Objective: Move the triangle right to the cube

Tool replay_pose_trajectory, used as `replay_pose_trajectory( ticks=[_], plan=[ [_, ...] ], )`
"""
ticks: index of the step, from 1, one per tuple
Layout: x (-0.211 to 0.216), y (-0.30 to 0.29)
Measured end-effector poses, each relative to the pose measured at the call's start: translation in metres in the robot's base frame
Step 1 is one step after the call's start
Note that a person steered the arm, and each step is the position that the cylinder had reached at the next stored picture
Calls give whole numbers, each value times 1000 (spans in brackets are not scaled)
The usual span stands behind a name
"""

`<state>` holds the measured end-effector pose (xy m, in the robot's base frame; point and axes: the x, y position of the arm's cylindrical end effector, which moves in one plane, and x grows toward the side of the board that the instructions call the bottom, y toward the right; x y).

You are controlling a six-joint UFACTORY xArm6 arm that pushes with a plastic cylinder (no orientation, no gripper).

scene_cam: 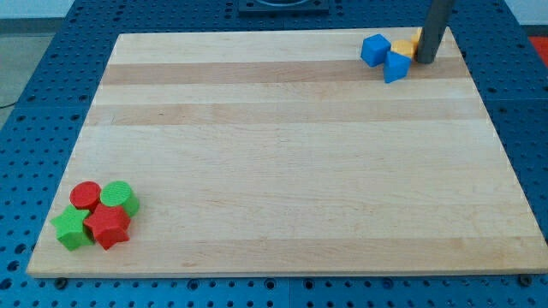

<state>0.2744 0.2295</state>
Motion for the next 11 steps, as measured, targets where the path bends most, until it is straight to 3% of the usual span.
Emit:
replay_pose_trajectory(
  ticks=[2, 3, 4, 5, 8, 11],
  plan=[
    [-23, 0],
    [-12, 5],
    [39, 19],
    [49, -8],
    [45, -71],
    [19, -66]
  ],
)
